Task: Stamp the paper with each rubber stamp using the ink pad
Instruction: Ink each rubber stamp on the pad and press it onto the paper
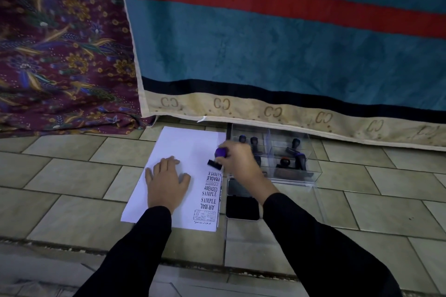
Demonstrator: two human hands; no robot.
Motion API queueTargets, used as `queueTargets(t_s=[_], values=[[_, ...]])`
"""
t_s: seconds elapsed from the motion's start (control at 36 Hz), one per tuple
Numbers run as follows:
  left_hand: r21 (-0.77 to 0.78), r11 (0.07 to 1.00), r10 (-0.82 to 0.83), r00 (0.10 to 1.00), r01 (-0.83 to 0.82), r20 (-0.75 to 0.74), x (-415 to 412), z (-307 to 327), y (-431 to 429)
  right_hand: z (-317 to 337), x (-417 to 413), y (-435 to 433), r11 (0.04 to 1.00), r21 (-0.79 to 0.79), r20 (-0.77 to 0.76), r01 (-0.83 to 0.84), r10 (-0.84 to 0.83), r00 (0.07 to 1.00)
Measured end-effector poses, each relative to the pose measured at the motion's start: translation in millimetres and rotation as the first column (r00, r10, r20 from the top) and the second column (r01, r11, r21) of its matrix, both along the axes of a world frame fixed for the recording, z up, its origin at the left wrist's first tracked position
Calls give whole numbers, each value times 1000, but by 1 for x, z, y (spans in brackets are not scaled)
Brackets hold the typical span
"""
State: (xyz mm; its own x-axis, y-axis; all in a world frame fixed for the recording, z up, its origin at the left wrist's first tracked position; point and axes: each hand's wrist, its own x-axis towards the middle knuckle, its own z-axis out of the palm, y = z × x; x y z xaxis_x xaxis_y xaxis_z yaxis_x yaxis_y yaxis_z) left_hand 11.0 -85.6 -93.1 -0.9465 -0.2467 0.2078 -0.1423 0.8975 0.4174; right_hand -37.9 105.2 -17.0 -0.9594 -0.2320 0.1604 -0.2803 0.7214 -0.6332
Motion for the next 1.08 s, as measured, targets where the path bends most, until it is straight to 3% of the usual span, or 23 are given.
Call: queueTargets(t_s=[0.11,0.19,0.39,0.83,0.94,1.08], values=[[3,1000,1,1000,-1,-3,1,-1,0,26,-20,22,902,-366,-35,231,-261,965],[8,1000,2,1000,-2,-9,1,-1,0,42,-39,45,861,-415,-62,295,-351,934],[17,1000,1,1000,-1,-26,-1,-4,-1,24,-71,74,918,-183,-17,353,-362,932],[13,1000,3,999,-2,-43,-2,-6,-2,10,-85,55,955,215,100,203,-229,968],[15,1000,-1,999,2,-44,-2,-6,-3,10,-82,65,957,194,57,214,-229,972],[9,1000,2,999,-1,-51,-3,-7,-2,16,-82,105,899,186,-36,397,-397,917]])
